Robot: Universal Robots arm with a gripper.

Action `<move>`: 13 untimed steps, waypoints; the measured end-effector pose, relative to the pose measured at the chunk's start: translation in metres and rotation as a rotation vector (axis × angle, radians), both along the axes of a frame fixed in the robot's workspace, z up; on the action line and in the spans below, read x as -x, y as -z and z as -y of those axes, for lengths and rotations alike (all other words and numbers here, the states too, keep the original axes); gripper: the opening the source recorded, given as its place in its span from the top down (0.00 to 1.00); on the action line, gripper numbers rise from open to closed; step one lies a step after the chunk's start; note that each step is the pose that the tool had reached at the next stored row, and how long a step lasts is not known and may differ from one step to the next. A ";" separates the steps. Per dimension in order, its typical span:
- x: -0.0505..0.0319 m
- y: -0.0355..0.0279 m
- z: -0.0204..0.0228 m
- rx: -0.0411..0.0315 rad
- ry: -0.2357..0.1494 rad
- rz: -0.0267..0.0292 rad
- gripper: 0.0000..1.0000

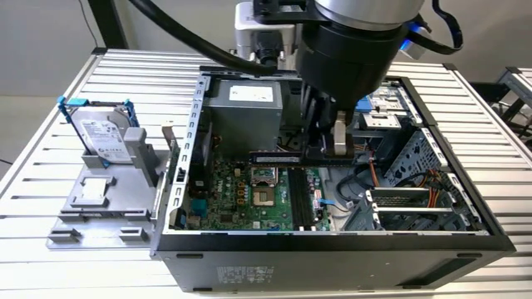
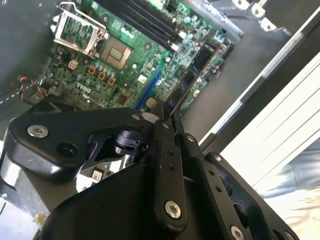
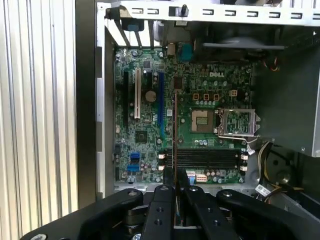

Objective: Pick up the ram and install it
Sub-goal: 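Pick up the ram and move it above insertion slot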

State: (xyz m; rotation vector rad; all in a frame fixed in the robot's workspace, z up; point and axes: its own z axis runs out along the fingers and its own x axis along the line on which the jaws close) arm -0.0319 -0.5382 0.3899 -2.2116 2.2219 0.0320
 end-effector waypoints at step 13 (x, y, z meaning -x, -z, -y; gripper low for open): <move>-0.0223 0.0000 -0.0020 -0.0001 0.000 0.0000 1.00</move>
